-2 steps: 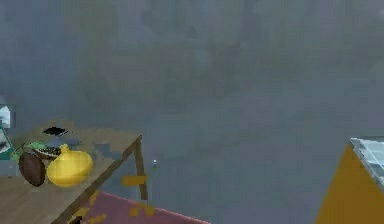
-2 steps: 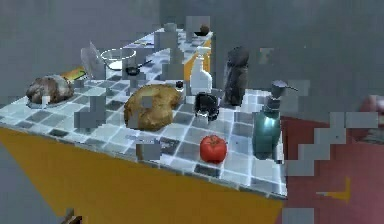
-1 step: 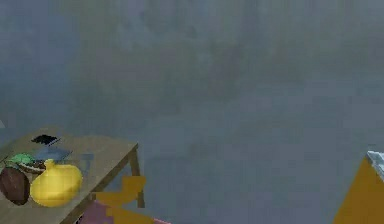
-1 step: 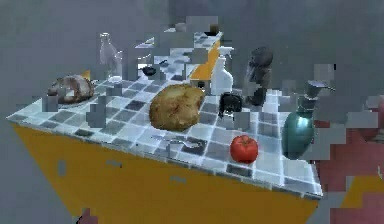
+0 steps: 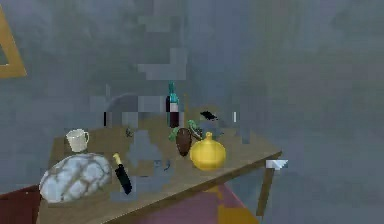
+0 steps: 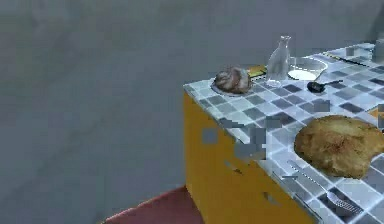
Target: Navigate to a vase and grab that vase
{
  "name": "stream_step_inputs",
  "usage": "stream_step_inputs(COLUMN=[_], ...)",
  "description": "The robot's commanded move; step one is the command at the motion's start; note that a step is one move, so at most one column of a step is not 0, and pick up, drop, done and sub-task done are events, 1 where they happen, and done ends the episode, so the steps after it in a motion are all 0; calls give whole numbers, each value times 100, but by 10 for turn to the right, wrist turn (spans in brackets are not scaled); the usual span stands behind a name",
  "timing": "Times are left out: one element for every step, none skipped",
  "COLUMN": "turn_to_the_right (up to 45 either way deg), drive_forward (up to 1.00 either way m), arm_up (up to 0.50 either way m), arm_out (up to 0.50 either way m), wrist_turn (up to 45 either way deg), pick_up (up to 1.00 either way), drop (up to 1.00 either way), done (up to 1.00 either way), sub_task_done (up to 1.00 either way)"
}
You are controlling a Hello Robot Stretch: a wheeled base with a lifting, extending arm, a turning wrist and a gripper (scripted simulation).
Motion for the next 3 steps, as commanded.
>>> stream_step_inputs(turn_to_the_right=[-450,-330,0], drive_forward=[0,0,0], arm_up=[0,0,50], arm_out=[0,0,0], wrist_turn=[0,0,0], pick_up=[0,0,0], drop=[0,0,0], done=[0,0,0], sub_task_done=[0,0,0])
